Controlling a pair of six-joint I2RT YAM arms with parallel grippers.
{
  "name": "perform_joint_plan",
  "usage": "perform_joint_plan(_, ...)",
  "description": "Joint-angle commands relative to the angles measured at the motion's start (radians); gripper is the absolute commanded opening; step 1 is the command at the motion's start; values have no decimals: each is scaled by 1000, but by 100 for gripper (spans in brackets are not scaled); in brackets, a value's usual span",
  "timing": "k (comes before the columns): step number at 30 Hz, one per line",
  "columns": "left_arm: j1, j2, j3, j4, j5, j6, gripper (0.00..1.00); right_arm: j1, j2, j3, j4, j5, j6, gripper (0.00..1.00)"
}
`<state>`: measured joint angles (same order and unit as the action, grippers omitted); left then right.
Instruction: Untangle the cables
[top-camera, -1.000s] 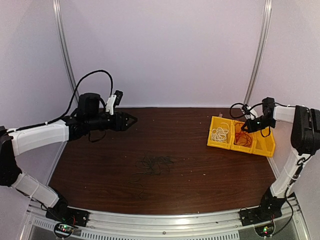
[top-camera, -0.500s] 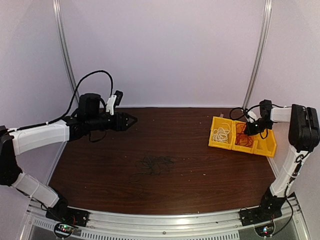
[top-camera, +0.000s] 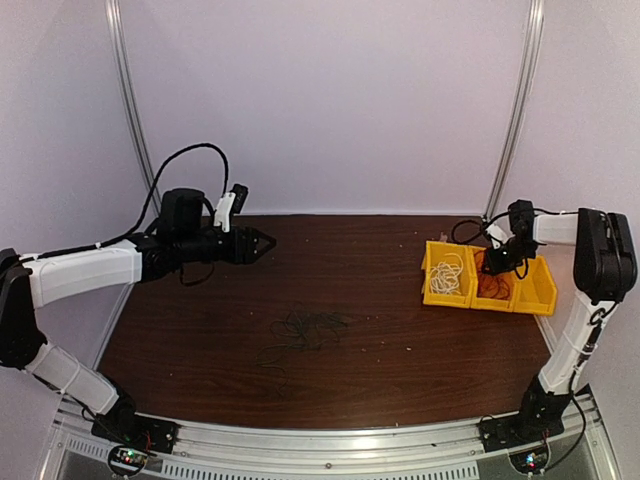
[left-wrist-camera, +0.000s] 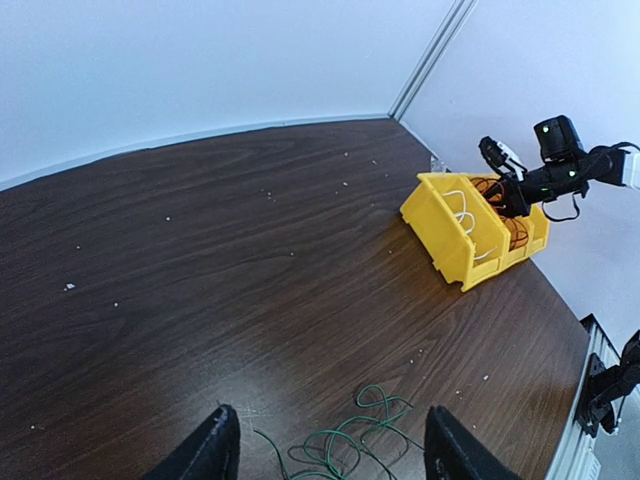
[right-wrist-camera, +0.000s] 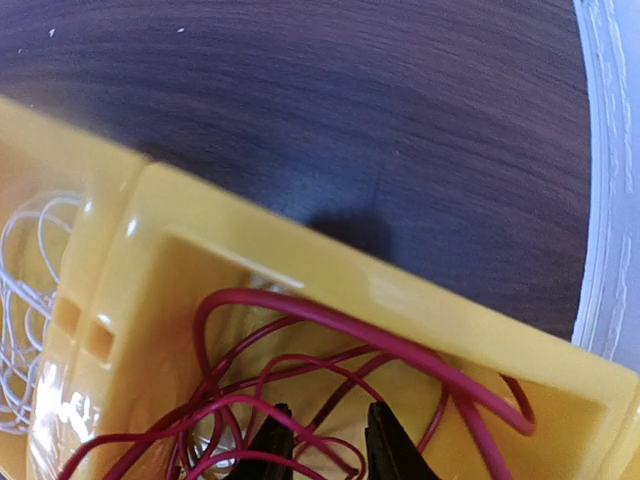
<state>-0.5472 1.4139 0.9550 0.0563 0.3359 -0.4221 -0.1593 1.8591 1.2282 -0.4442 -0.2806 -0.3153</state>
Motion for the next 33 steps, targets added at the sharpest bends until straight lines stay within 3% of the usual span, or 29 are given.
perform_joint_plan(1, -5, -19, -17, 35, -7, 2, 65, -9, -121, 47, -125, 57, 4, 34)
perform_joint_plan(10, -5, -10, -23, 36, -6, 17, 65, -9, -254, 100, -323, 97, -34, 46)
perform_joint_plan(15, -5, -17, -42, 43, -2, 9, 65, -12, -326, 65, -299, 169, -31, 46)
perform_joint_plan(25, -5, -57, -85, 53, -5, 2, 64, -128, -209, -16, -165, 341, -101, 17)
perform_joint_plan(33, -5, -63, -94, 48, -15, 4, 64, -105, -158, -62, -192, 237, -105, 14)
